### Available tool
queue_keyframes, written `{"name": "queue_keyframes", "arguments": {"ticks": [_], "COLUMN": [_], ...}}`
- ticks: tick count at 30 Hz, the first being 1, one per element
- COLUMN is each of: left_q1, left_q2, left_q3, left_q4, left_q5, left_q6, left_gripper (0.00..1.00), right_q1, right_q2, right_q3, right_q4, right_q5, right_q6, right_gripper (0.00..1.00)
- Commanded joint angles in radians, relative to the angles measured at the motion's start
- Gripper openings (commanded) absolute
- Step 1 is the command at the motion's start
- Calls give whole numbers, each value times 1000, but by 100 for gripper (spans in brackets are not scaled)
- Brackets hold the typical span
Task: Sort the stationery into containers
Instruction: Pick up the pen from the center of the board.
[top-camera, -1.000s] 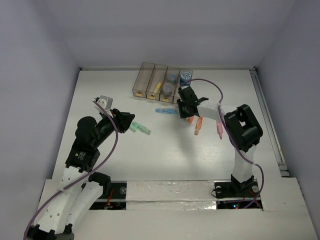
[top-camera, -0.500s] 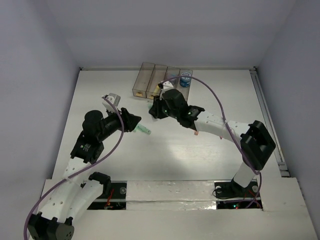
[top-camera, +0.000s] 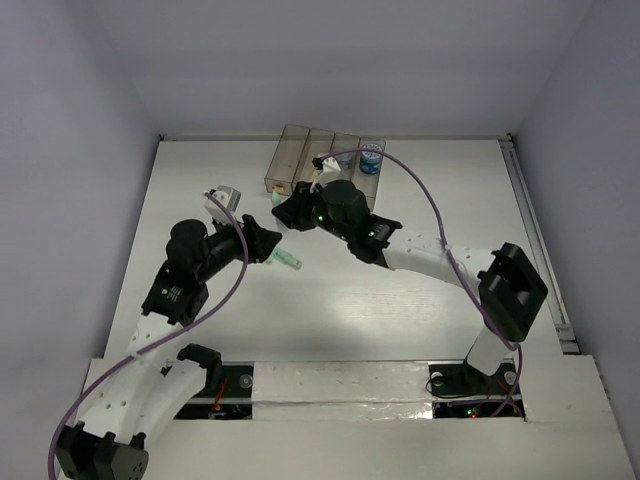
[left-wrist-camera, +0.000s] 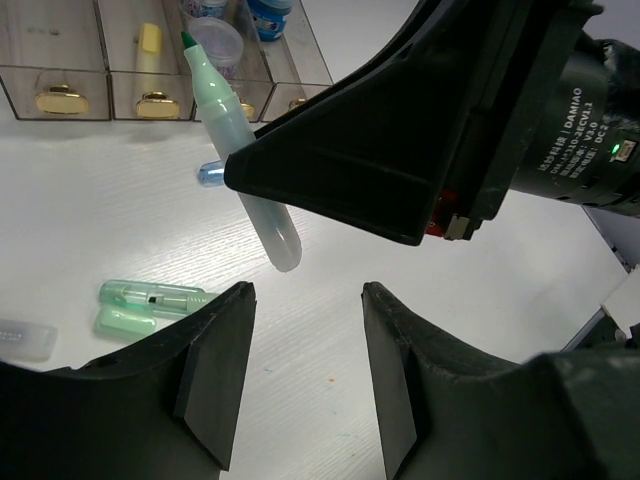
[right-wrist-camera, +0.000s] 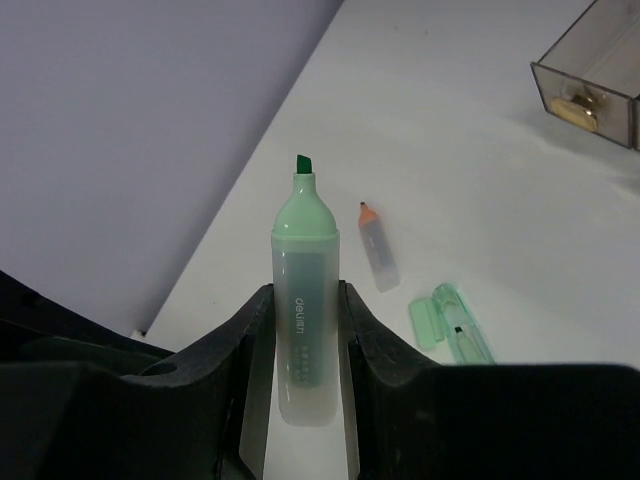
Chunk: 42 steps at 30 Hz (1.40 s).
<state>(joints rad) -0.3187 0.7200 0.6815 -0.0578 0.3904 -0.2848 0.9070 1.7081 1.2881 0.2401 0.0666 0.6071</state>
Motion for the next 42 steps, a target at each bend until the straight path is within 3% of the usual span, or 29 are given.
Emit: {"name": "queue_keyframes", "arguments": {"ticks": [1, 13, 25, 31, 35, 37, 38, 40, 41, 42], "left_q1": [4, 4, 4, 13, 13, 13, 13, 13, 13, 13], "left_q2": [2, -10, -42, -54, -48, -44, -42, -36, -36, -36], "left_q3": [46, 47, 46, 46, 46, 46, 44, 46, 46, 46], "left_q4": [23, 18, 21, 19, 19, 24, 26, 30, 30, 30], "left_q5": [-5, -51, -93, -111, -107, -91, -84, -70, -67, -67], "left_q6": [10, 12, 7, 6, 4, 4, 4, 4, 4, 6], "left_gripper": [44, 35, 25, 1, 0, 0, 0, 0, 0, 0], "right_q1": [15, 86, 148, 158, 158, 158, 158, 158, 158, 144], "right_q2": [-53, -71, -53, -65, -103, -119, -137, -157, -185, -198], "right_q3": [22, -47, -72, -127, -177, -197, -202, -204, -204, -204], "right_q4": [105, 243, 254, 254, 246, 229, 214, 183, 148, 130], "right_q5": [-20, -106, -110, -82, -36, -27, -21, -2, 24, 25], "right_q6": [28, 118, 134, 138, 123, 111, 91, 70, 42, 36], "right_gripper": [8, 9, 9, 9, 11, 20, 33, 44, 59, 67]}}
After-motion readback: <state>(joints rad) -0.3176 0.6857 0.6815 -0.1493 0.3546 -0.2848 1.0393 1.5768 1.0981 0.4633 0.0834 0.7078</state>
